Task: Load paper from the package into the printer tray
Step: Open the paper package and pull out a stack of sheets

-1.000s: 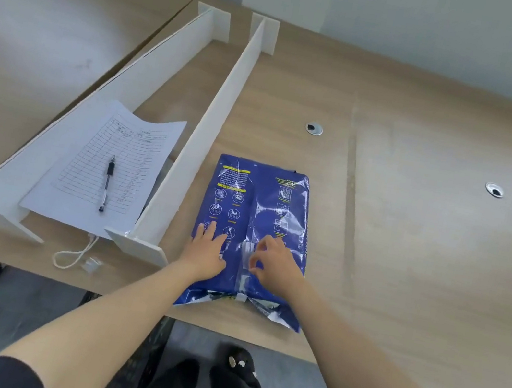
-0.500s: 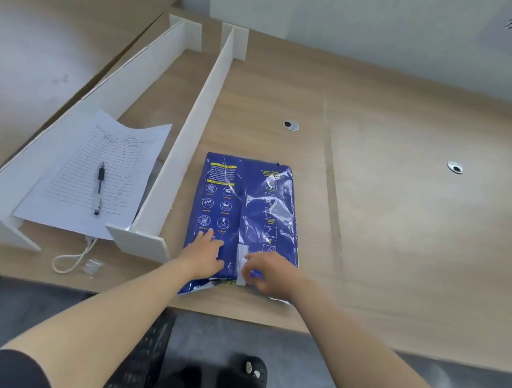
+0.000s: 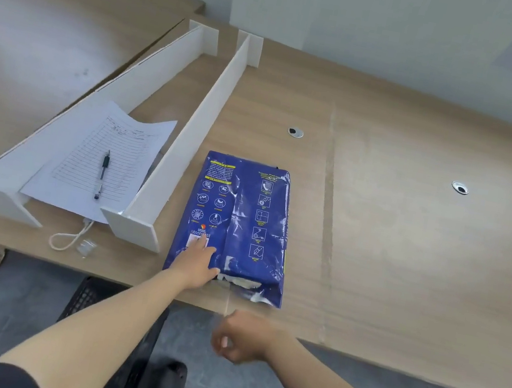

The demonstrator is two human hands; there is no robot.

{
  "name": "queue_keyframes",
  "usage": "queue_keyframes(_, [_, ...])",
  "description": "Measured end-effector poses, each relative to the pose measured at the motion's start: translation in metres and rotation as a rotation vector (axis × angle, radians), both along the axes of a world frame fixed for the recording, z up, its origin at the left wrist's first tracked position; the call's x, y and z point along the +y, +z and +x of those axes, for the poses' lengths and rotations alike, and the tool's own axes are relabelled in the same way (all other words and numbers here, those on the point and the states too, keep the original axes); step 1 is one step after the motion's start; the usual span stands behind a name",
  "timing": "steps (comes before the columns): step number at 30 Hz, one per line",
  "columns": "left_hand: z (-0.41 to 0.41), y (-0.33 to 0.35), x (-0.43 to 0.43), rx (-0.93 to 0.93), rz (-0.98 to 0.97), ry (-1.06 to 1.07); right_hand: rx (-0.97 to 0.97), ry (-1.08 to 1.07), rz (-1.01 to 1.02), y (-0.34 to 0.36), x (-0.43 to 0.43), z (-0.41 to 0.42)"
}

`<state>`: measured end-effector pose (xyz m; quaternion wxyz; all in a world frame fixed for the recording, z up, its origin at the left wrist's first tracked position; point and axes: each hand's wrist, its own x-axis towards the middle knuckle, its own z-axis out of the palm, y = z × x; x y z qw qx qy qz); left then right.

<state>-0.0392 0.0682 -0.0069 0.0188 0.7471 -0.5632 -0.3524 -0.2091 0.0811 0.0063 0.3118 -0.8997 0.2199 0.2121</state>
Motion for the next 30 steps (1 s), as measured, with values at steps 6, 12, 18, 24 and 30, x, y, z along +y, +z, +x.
queue_keyframes(6, [-0.008, 0.002, 0.006, 0.014, -0.008, 0.031, 0.12, 0.04, 0.142, -0.015, 0.024, -0.022])
queue_keyframes(12, [-0.005, 0.0, 0.008, 0.019, -0.024, 0.046, 0.071, -0.125, 0.134, -0.014, 0.008, -0.036])
queue_keyframes(18, [0.005, -0.006, 0.009, -0.093, -0.099, 0.024, -0.107, -0.368, -0.094, -0.002, -0.057, -0.005])
queue_keyframes(24, [0.01, -0.018, 0.008, -0.163, -0.208, -0.048, -0.015, -0.352, -0.292, -0.009, -0.078, 0.027])
queue_keyframes(30, [0.02, -0.031, 0.005, -0.224, -0.26, -0.163, 0.028, -0.377, -0.381, -0.028, -0.076, 0.042])
